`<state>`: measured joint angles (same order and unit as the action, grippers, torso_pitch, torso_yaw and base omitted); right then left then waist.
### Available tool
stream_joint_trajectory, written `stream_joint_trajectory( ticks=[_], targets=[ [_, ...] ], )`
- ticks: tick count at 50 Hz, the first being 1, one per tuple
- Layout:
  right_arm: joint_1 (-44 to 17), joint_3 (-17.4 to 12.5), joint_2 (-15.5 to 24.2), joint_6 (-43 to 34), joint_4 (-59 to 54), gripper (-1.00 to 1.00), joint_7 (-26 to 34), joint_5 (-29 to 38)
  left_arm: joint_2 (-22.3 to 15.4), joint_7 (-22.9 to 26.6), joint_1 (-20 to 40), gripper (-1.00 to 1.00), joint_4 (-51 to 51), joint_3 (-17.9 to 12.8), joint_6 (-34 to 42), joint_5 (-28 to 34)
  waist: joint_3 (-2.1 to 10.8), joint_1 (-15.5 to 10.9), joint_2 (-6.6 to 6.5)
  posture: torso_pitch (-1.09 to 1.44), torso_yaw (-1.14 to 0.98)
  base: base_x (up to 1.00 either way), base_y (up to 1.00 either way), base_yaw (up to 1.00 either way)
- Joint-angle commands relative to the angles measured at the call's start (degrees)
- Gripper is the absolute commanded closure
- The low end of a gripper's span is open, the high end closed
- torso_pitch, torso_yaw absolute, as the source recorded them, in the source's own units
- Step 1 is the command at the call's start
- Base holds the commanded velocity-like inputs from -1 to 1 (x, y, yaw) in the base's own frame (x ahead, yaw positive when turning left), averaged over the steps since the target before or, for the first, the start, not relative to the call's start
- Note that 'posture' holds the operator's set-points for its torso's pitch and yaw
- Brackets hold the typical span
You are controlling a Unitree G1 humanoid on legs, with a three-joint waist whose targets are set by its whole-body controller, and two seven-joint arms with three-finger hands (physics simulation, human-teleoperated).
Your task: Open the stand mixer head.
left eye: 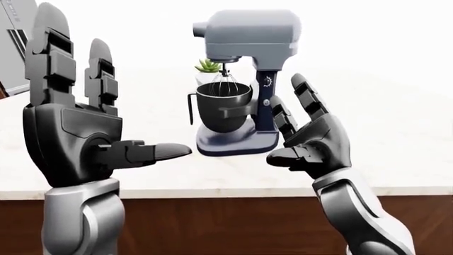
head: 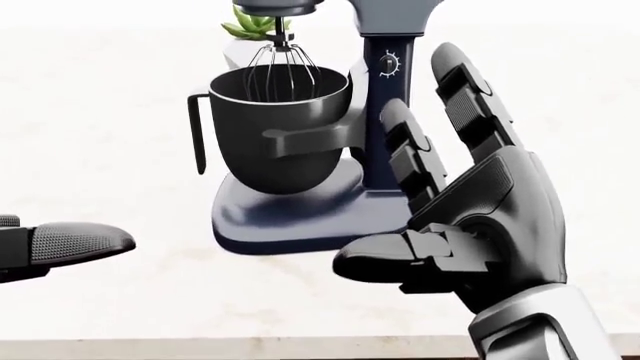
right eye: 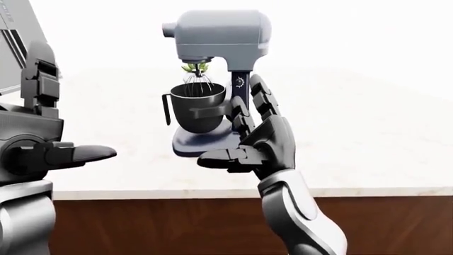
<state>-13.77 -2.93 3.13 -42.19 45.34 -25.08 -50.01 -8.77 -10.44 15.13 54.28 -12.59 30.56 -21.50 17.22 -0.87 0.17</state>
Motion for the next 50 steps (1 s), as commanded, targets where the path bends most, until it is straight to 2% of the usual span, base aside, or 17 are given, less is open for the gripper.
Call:
stream_joint_trajectory(
  ticks=[1, 33, 50],
  targets=[
    [-1.24, -0.38, 0.08, 1.5, 0.98, -1.0, 0.81, 0.36, -0.37, 0.04, 1.13, -0.99, 0.63, -0.09, -1.06, -0.02, -0.06, -0.01, -0.16, -0.41, 0.0, 0.0, 0.0, 0.0],
    [0.6, 0.9, -1.41, 2.79, -1.87, -1.0, 4.97, 4.6, -0.43, 0.12, 1.28, -1.0, -0.29, -0.07, -1.61, 0.29, 0.01, -0.09, -0.24, -0.41, 0.0, 0.0, 0.0, 0.0],
    [-1.84, 0.18, -1.44, 3.88, -5.46, -1.0, 6.05, 5.99, -0.63, 0.02, 1.51, -1.0, -0.65, -0.22, -1.77, 0.26, 0.06, -0.04, -0.34, -0.41, 0.0, 0.0, 0.0, 0.0]
  ],
)
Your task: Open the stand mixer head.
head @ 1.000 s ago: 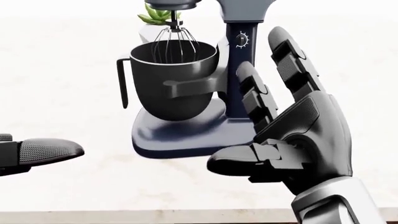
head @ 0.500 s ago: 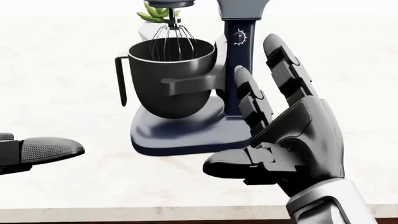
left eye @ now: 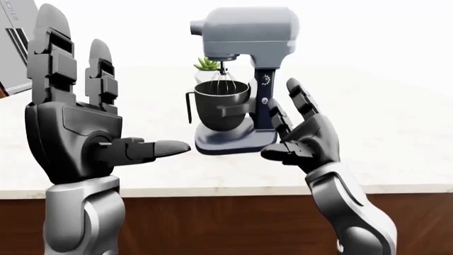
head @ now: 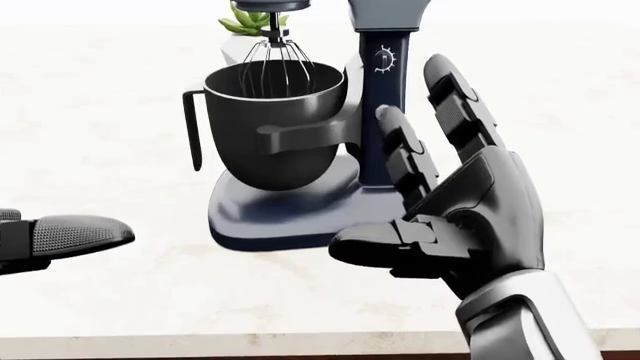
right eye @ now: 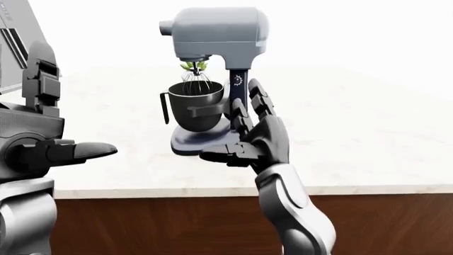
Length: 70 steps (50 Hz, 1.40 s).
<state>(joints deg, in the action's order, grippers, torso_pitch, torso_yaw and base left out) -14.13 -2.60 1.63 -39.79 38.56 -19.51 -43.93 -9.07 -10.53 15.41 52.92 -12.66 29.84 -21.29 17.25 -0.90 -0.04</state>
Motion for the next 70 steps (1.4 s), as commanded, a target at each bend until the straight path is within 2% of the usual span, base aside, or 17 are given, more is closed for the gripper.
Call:
stream_joint_trajectory(
  ticks=[1, 17, 70],
  targets=[
    [-1.61, -0.21, 0.07, 1.6, 1.03, -1.0, 0.6, -0.04, -0.35, 0.1, 1.27, -1.0, 0.71, -0.16, -1.05, 0.05, 0.04, 0.0, -0.14, -0.41, 0.0, 0.0, 0.0, 0.0],
    [-3.8, -0.62, 0.25, 2.27, -1.14, -1.0, 0.63, 0.21, -0.24, 0.14, 0.97, -1.0, 0.95, -0.13, -0.99, 0.13, 0.0, 0.01, -0.18, -0.41, 0.0, 0.0, 0.0, 0.0],
    [-5.23, 0.09, -0.48, 6.43, -8.88, -1.0, 5.23, 5.6, -0.22, 0.13, 1.04, -0.99, 0.81, -0.1, -0.92, 0.32, 0.02, 0.0, -0.31, -0.41, 0.0, 0.0, 0.0, 0.0]
  ],
)
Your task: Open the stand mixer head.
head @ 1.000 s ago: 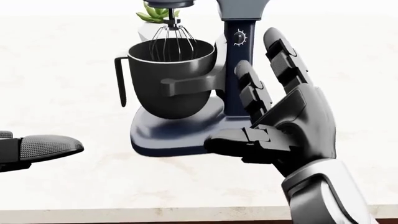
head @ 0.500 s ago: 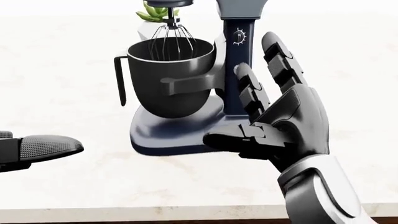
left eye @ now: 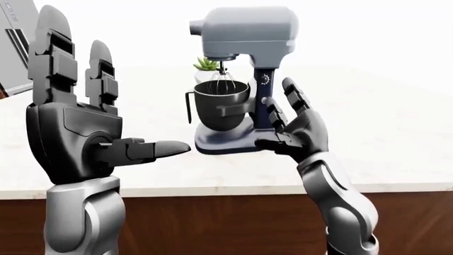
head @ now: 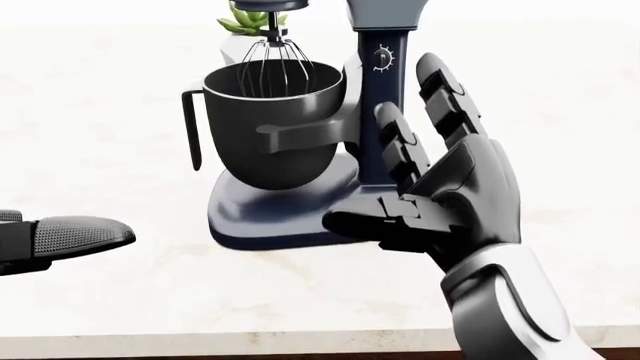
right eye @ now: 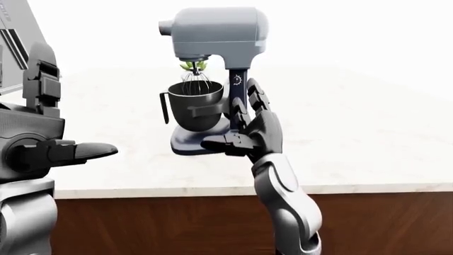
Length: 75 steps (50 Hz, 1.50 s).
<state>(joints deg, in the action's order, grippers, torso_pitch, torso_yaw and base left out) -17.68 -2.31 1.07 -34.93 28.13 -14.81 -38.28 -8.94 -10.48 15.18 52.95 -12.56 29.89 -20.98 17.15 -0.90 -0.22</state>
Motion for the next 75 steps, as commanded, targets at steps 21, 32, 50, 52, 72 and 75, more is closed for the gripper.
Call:
stream_joint_trajectory(
  ticks=[21, 32, 50, 52, 72, 75],
  targets=[
    [-2.7, -0.18, -0.09, 3.4, -2.07, -1.0, 1.88, 1.34, -0.41, -0.1, 1.4, -1.0, 0.59, -0.26, -0.92, -0.11, 0.1, 0.0, -0.19, -0.41, 0.0, 0.0, 0.0, 0.0],
    [-3.45, -0.29, -0.1, 4.71, -4.42, -1.0, 2.71, 2.22, -0.53, -0.1, 1.47, -0.99, 0.56, -0.47, -0.91, -0.23, 0.1, 0.03, -0.23, -0.41, 0.0, 0.0, 0.0, 0.0],
    [-4.06, -0.4, -0.08, 6.66, -7.96, -1.0, 4.53, 3.93, -0.51, -0.03, 1.31, -0.99, 0.6, -0.34, -1.04, -0.08, 0.13, 0.01, -0.27, -0.41, 0.0, 0.0, 0.0, 0.0],
    [-4.24, -0.42, -0.11, 7.0, -8.59, -1.0, 4.71, 4.16, -0.49, 0.02, 1.29, -0.99, 0.61, -0.34, -1.04, -0.06, 0.13, 0.03, -0.28, -0.41, 0.0, 0.0, 0.0, 0.0],
    [-5.61, -0.64, -0.06, 8.51, -11.68, -1.0, 5.56, 4.88, -0.29, 0.2, 1.08, -0.99, 0.48, -0.22, -1.31, 0.27, 0.13, 0.02, -0.3, -0.41, 0.0, 0.0, 0.0, 0.0],
    [-5.97, -0.72, -0.02, 8.78, -12.25, -1.0, 5.61, 4.95, -0.23, 0.22, 0.97, -0.99, 0.51, -0.09, -1.35, 0.37, 0.13, 0.03, -0.31, -0.41, 0.0, 0.0, 0.0, 0.0]
  ],
)
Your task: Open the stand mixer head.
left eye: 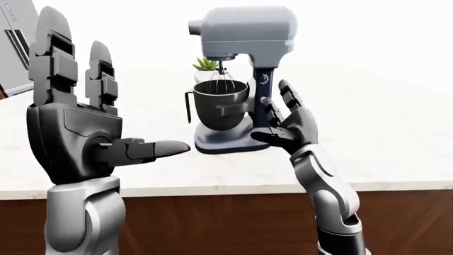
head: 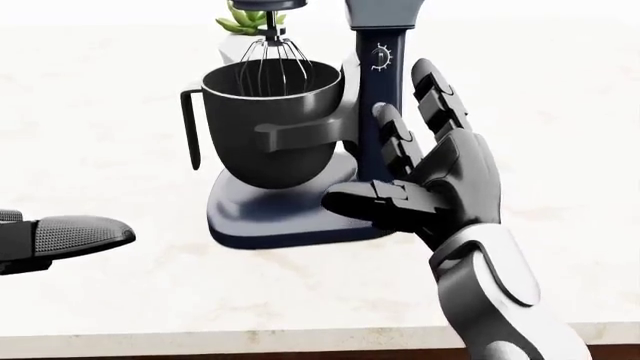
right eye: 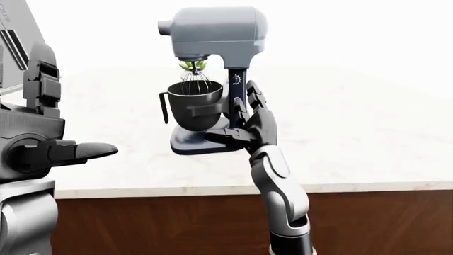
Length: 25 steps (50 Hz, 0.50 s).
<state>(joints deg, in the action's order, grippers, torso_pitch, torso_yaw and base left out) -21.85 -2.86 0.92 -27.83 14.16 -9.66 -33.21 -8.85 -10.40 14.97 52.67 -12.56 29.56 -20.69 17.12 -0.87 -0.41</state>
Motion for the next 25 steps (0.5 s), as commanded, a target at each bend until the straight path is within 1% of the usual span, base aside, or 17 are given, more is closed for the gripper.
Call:
stream_joint_trajectory(
  ticks=[1, 25],
  targets=[
    [-1.83, -0.16, 0.12, 1.72, 1.64, -1.0, 0.47, -0.11, -0.31, 0.13, 1.22, -0.99, 0.82, -0.11, -0.97, 0.05, 0.17, 0.0, -0.12, -0.41, 0.0, 0.0, 0.0, 0.0],
    [-3.17, -0.13, 0.06, 3.11, -1.24, -1.0, 0.98, 0.22, -0.41, -0.03, 1.44, -0.99, 0.52, -0.31, -0.95, -0.2, 0.17, -0.02, -0.16, -0.41, 0.0, 0.0, 0.0, 0.0]
  ],
)
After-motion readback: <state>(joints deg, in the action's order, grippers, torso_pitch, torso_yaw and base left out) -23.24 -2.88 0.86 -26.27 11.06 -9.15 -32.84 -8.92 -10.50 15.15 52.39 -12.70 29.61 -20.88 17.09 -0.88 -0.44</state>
